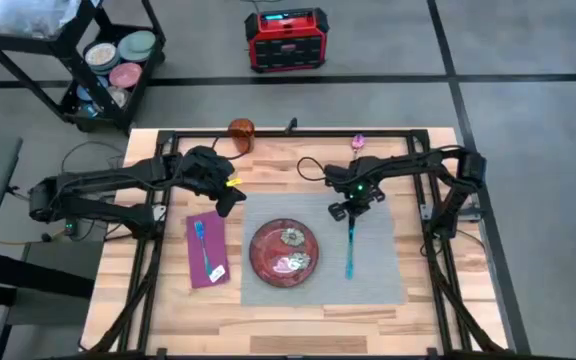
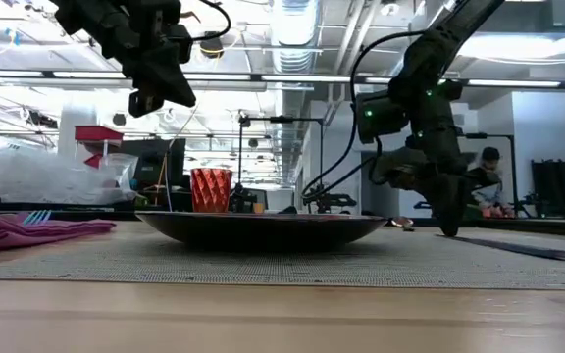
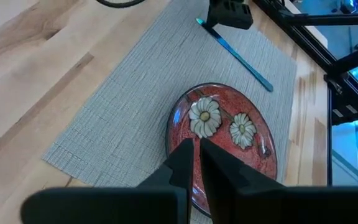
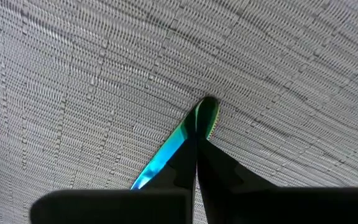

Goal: Set table place
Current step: Put the blue table knife on the gray placemat to the right of the red plate, then put the blue spoon on the gray placemat to the right of the blue table knife

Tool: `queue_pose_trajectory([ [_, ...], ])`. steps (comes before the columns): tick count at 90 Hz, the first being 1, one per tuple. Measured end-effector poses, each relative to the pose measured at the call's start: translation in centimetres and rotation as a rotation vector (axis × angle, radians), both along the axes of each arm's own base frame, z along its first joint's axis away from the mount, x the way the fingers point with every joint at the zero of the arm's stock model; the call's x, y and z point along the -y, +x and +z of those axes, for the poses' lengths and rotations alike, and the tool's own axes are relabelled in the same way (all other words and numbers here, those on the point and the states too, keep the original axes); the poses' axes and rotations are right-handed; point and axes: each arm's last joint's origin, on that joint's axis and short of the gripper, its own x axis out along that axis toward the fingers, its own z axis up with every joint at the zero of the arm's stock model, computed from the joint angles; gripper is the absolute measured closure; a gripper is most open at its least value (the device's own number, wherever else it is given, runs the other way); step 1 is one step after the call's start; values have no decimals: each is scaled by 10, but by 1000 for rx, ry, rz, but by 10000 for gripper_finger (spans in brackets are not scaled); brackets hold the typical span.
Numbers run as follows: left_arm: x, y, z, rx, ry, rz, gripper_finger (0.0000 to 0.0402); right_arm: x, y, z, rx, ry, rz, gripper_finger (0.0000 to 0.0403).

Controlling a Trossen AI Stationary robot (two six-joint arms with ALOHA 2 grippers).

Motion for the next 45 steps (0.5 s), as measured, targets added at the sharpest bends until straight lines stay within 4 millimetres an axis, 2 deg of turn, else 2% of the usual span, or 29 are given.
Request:
queue_pose_trajectory([
  [9, 0, 0, 0, 0, 0, 0, 391, 2, 4, 8, 28, -20, -1, 403],
  [24, 0, 0, 0, 0, 0, 0, 391, 14, 16, 52, 174, -179, 17, 403],
  [36, 0, 0, 0, -1, -1, 1, 391, 38, 9, 76, 179, -366, -2, 403],
  [45, 0, 0, 0, -1, -1, 1, 391, 63, -4, 80, 167, -413, -95, 402],
])
